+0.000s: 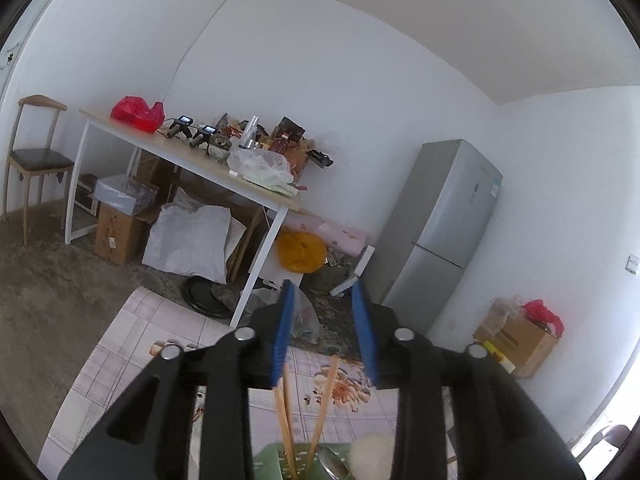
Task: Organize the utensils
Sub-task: 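Lower the chopstick into the holder and open the left gripper, then lower the chopstick into the holder and open the right gripper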
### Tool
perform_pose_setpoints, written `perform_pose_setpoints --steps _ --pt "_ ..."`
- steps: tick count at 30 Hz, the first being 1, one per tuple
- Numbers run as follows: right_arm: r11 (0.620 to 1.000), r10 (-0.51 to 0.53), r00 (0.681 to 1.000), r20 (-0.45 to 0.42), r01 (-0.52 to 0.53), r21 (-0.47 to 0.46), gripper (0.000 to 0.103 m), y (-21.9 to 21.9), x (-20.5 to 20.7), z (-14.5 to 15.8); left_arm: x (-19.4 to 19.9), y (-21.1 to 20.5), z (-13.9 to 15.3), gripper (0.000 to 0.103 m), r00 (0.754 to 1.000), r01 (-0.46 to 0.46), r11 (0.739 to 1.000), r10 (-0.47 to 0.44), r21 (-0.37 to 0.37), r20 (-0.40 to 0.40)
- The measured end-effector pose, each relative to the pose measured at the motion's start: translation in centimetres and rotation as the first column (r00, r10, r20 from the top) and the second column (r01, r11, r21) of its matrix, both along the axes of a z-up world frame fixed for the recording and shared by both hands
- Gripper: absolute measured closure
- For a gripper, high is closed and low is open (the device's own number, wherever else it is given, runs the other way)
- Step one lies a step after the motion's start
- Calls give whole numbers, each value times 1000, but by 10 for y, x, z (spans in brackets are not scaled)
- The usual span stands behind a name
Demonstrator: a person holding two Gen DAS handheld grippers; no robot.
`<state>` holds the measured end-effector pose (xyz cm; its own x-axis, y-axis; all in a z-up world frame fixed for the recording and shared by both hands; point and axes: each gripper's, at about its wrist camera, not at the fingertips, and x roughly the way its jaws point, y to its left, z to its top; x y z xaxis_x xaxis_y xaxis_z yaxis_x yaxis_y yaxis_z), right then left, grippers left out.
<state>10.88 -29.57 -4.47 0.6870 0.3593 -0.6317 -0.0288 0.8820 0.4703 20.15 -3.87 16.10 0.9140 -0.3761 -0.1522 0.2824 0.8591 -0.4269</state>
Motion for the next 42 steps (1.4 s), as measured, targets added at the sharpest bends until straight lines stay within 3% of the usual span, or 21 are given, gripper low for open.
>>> perform_pose_setpoints --steps 6,12,17,21,28,42 --pt "1000 -6 1000 20 7 -9 98 1 -4 5 -20 1 6 52 1000 15 999 -15 33 13" --pt "1000 -9 998 64 11 -23 98 1 -9 19 -63 2 5 30 998 63 983 -64 172 4" --pt "999 -6 995 104 10 -42 99 2 -12 30 -97 -5 -25 19 991 126 927 -100 353 -90" --pt "999 -6 993 120 12 -49 99 2 -13 35 -114 -6 -58 11 981 136 892 -62 430 -183" --pt "998 -15 989 149 23 -56 99 0 -13 46 -107 -2 -107 7 945 132 848 49 513 -323" --pt "994 -14 965 260 42 -101 99 1 -8 86 -97 9 -129 6 916 94 820 151 564 -372"
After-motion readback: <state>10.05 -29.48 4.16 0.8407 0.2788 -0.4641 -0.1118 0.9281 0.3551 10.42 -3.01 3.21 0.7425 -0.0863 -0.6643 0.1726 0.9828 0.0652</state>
